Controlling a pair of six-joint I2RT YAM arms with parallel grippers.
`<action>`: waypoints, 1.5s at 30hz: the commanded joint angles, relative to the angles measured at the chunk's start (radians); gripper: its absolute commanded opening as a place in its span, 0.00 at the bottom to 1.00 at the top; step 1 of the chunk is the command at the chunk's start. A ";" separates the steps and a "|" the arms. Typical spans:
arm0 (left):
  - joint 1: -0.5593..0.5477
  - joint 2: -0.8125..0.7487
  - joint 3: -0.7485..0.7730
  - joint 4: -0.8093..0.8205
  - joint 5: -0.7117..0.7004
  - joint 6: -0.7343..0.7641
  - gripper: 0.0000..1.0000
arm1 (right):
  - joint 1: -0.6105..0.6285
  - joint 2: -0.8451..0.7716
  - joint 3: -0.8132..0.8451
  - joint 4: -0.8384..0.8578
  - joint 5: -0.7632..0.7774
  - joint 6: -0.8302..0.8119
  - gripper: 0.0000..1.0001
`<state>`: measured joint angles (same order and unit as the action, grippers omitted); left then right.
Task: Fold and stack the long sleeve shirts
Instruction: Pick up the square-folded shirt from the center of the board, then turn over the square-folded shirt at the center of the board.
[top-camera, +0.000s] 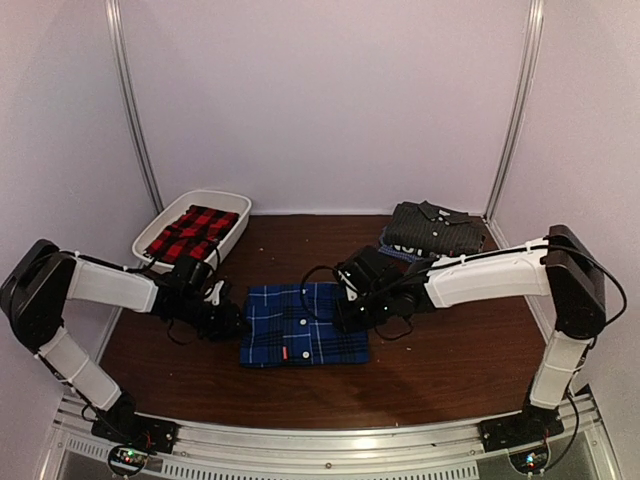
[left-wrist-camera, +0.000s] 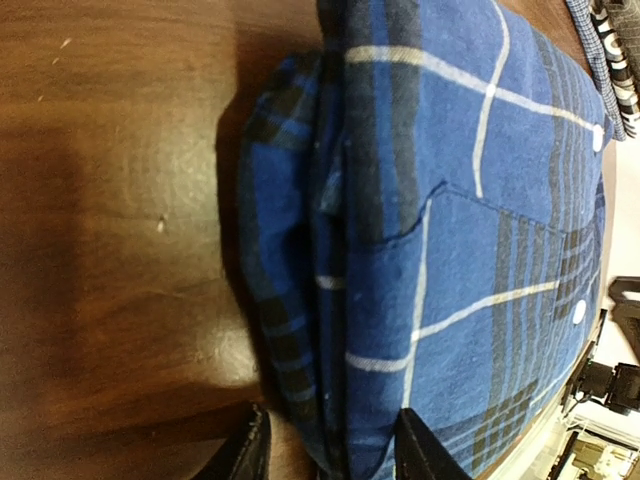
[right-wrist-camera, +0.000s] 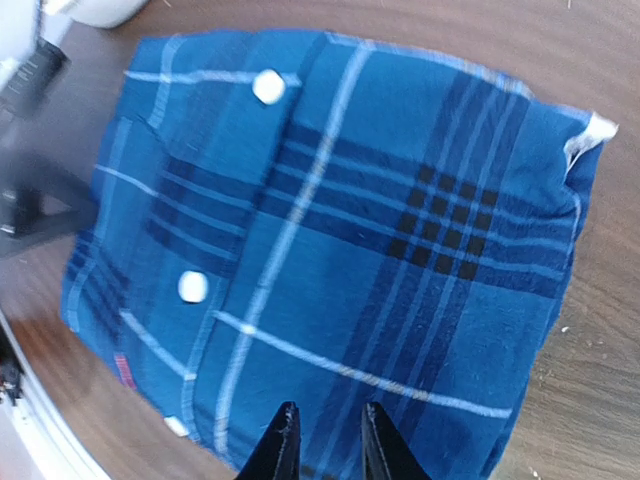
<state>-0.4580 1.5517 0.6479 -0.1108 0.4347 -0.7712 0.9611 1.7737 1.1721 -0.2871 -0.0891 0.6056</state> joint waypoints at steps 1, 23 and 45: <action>0.010 0.041 0.010 0.011 -0.046 0.023 0.44 | 0.008 0.064 0.004 0.014 0.042 -0.014 0.23; 0.018 -0.018 0.065 -0.075 0.061 0.050 0.00 | 0.021 0.019 0.001 -0.038 0.107 0.015 0.24; 0.200 -0.206 0.441 -0.649 0.122 0.367 0.00 | 0.073 0.406 0.394 -0.086 0.110 0.023 0.17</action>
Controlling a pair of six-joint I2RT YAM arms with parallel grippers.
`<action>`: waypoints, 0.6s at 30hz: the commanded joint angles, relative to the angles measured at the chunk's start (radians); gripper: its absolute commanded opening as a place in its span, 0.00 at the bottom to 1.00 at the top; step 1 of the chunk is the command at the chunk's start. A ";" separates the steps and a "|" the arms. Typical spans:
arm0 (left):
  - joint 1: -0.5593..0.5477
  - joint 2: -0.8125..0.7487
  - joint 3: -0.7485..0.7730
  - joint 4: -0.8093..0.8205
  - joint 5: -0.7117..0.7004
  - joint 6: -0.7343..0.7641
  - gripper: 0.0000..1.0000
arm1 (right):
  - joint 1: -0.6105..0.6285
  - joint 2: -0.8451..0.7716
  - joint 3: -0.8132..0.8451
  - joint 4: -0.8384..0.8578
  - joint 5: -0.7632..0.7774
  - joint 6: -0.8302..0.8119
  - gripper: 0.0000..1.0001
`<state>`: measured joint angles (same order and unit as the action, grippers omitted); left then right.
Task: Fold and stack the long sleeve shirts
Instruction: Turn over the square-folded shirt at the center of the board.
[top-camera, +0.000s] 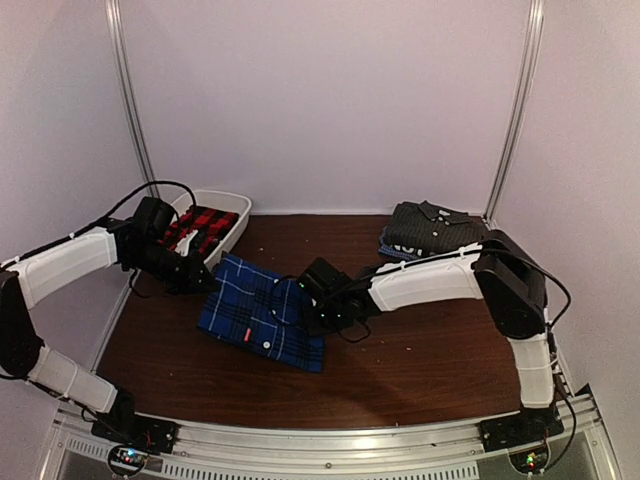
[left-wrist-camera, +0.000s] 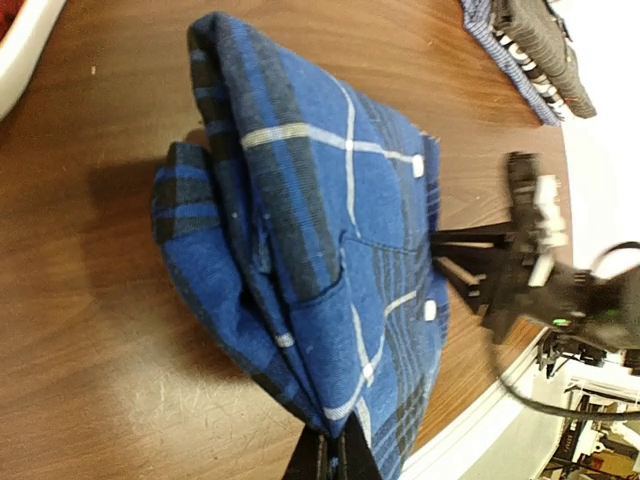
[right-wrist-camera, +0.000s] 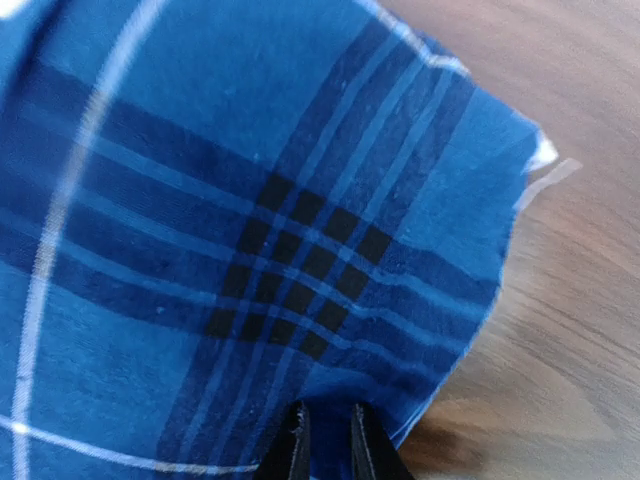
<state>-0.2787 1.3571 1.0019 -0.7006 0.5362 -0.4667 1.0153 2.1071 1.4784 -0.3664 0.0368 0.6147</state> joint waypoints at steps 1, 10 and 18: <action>0.022 -0.007 0.107 -0.065 0.023 0.065 0.00 | 0.022 0.094 0.113 0.002 -0.026 0.015 0.17; 0.024 0.054 0.307 -0.114 0.050 0.085 0.00 | 0.052 0.297 0.369 0.127 -0.156 0.108 0.17; 0.024 0.091 0.332 -0.089 0.119 0.087 0.00 | 0.041 0.391 0.488 0.275 -0.295 0.128 0.20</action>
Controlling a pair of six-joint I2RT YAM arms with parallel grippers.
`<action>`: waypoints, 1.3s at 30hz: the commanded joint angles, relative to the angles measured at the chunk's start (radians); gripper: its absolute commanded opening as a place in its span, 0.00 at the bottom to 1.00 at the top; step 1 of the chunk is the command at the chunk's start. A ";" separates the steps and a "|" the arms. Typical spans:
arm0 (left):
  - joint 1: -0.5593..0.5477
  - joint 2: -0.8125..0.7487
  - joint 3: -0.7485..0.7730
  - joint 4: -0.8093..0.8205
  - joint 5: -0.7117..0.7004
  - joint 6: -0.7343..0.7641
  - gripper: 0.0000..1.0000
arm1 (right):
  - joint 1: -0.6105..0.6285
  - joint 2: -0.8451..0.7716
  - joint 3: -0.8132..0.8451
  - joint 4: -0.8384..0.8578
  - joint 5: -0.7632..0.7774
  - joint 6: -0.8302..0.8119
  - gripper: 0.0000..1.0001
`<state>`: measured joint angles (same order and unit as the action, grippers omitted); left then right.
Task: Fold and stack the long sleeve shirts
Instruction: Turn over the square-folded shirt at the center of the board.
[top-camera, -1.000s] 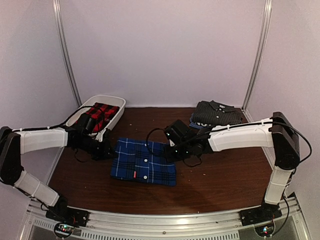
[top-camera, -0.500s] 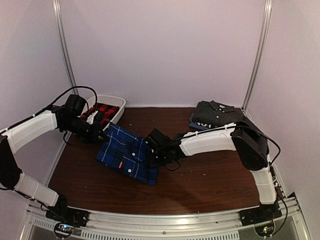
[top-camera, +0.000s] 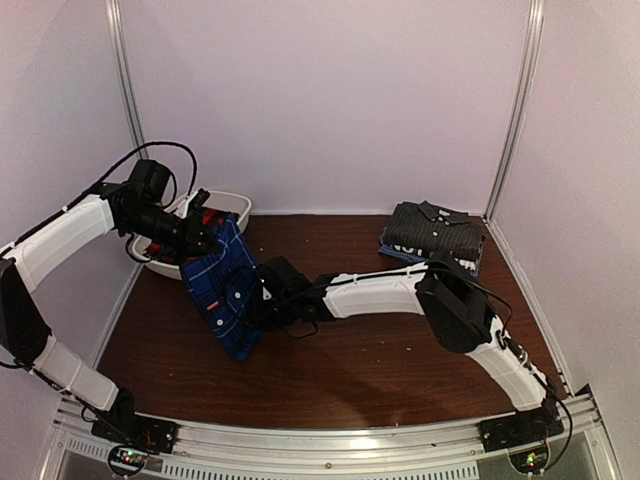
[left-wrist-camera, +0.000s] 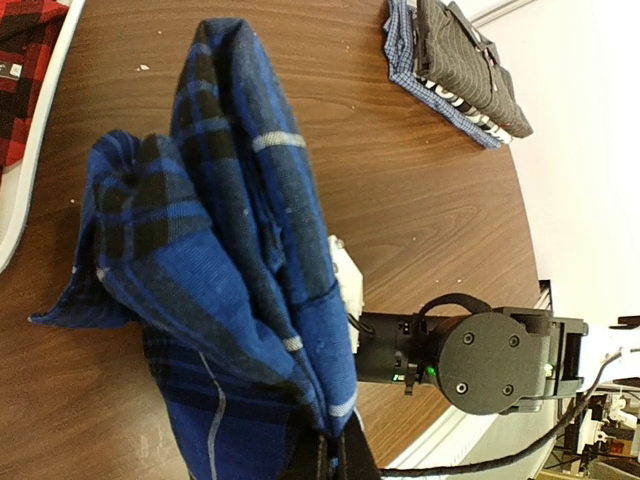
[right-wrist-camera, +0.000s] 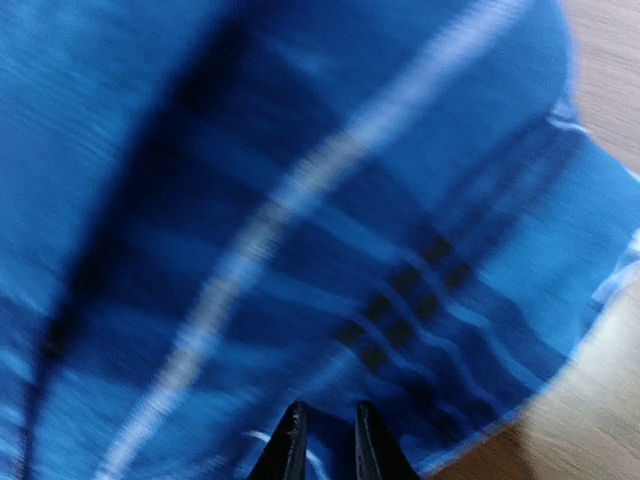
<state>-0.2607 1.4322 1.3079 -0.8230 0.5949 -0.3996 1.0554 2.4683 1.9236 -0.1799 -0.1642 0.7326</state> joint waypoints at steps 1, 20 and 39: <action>0.006 0.017 0.021 0.034 0.057 0.023 0.00 | -0.001 0.016 0.032 0.095 -0.100 0.002 0.21; -0.256 -0.038 -0.067 0.153 -0.114 -0.166 0.00 | -0.126 -0.641 -0.525 0.060 0.105 -0.010 0.38; -0.731 0.219 -0.015 0.416 -0.426 -0.431 0.50 | -0.181 -1.304 -1.275 -0.049 0.134 0.118 0.78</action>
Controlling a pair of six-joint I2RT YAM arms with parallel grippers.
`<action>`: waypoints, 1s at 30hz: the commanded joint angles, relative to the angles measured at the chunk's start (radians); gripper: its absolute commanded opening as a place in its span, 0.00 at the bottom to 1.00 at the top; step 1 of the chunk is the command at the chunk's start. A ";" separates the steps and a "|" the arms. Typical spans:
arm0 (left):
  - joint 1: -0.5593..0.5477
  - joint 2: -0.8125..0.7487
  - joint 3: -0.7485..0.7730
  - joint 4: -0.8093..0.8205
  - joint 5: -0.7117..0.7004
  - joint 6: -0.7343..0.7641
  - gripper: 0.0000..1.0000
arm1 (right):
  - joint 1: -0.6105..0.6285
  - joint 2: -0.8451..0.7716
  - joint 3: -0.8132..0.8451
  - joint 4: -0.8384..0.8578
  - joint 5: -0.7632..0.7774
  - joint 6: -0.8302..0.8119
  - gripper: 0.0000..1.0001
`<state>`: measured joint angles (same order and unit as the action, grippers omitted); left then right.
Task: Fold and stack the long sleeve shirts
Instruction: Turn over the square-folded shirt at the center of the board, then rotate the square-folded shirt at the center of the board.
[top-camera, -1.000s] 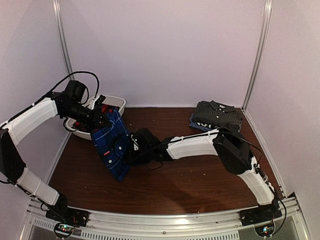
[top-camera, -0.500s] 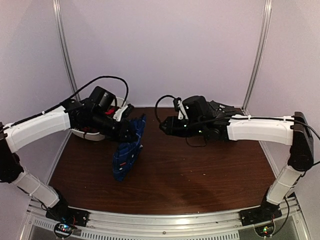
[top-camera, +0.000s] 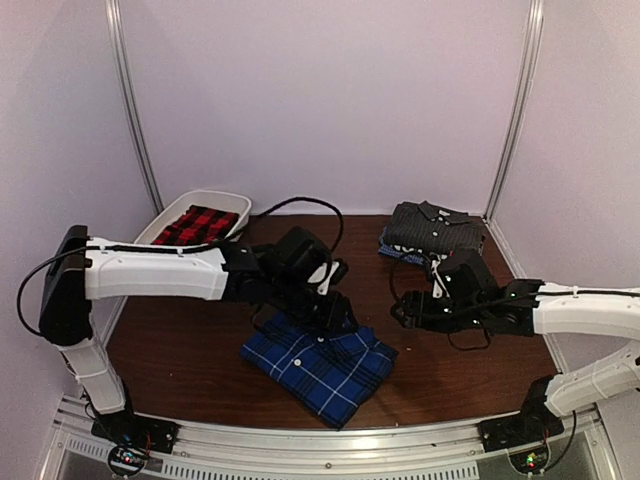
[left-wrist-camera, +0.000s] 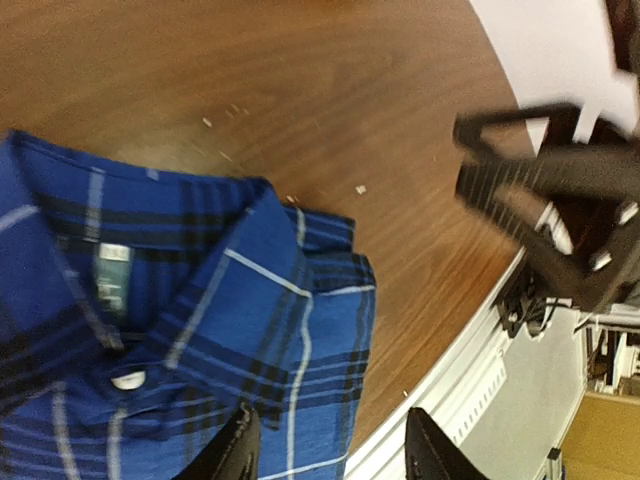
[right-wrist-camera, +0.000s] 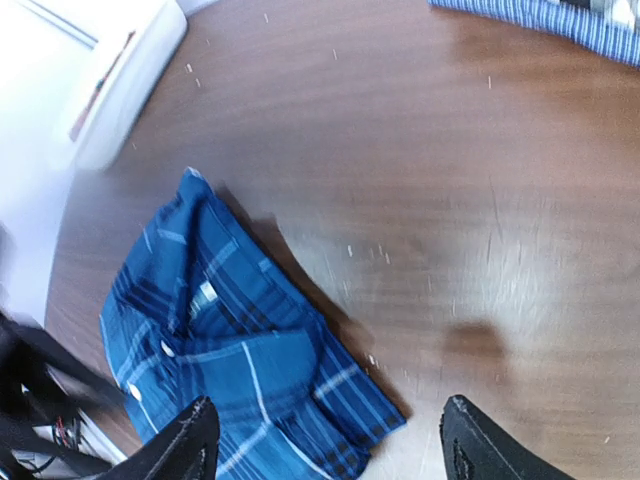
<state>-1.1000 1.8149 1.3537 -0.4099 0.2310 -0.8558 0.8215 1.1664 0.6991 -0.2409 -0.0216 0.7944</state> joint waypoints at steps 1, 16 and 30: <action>0.149 -0.200 -0.111 -0.001 -0.052 0.042 0.50 | 0.076 0.007 -0.057 0.009 0.001 0.069 0.78; 0.531 -0.231 -0.382 -0.009 0.232 0.452 0.60 | 0.265 0.165 -0.207 0.267 -0.040 0.274 0.55; 0.529 -0.092 -0.423 0.094 0.228 0.413 0.57 | 0.137 0.247 -0.204 0.322 -0.058 0.201 0.20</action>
<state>-0.5751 1.7157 0.9474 -0.3820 0.4492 -0.4339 1.0180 1.3960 0.4866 0.0505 -0.0772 1.0382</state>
